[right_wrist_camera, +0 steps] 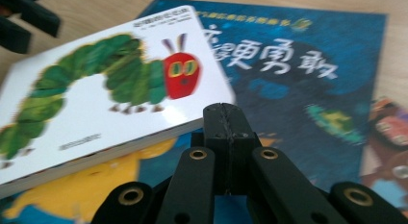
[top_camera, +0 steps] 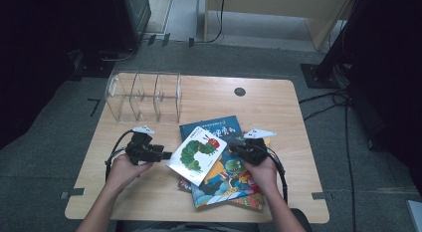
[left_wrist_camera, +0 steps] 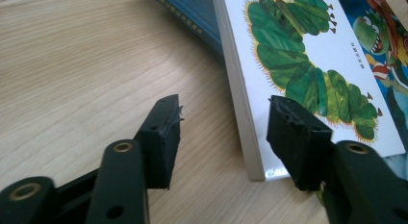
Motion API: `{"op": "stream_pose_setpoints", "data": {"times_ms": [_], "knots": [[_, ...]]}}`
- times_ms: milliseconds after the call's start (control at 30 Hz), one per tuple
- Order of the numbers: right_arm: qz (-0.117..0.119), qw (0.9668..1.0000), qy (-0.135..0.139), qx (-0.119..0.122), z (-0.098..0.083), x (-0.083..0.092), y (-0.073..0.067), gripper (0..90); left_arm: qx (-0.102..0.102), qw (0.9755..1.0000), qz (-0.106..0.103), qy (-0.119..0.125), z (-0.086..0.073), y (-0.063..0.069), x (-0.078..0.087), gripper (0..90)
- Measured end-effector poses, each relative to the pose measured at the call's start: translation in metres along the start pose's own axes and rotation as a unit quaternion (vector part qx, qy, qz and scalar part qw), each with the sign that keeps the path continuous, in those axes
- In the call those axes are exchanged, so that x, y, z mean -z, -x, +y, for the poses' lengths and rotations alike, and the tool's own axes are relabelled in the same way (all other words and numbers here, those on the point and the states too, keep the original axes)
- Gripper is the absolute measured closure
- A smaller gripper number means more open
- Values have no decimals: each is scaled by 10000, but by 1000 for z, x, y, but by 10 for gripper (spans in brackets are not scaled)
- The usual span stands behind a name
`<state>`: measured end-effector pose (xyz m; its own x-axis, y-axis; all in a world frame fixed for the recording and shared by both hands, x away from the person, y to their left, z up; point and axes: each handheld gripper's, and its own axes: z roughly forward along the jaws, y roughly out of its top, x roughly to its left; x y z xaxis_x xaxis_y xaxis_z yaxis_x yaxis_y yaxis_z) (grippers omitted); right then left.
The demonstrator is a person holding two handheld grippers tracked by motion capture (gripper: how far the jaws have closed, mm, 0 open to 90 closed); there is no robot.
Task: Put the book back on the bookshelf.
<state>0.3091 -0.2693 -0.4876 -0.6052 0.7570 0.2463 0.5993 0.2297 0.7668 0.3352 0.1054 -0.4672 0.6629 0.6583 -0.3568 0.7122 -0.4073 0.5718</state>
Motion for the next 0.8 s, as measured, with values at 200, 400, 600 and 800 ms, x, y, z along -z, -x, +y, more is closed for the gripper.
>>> {"op": "stream_pose_setpoints", "data": {"times_ms": [200, 400, 600, 800], "knots": [[36, 9993, -62, 373, -8, 1, -22, 900, -107, 9999, -6, -34, 12, 4, -8, 365], [39, 9984, -126, 546, -15, -1, -34, 900, -303, 9994, -66, -133, 20, 10, -18, 258], [70, 9971, -271, 714, -19, -3, -42, 898, -148, 9989, -236, -387, 24, 8, -30, 242], [154, 9967, -283, 742, -17, -7, -43, 898, -101, 9981, -306, -529, 24, 7, -36, 241]]}}
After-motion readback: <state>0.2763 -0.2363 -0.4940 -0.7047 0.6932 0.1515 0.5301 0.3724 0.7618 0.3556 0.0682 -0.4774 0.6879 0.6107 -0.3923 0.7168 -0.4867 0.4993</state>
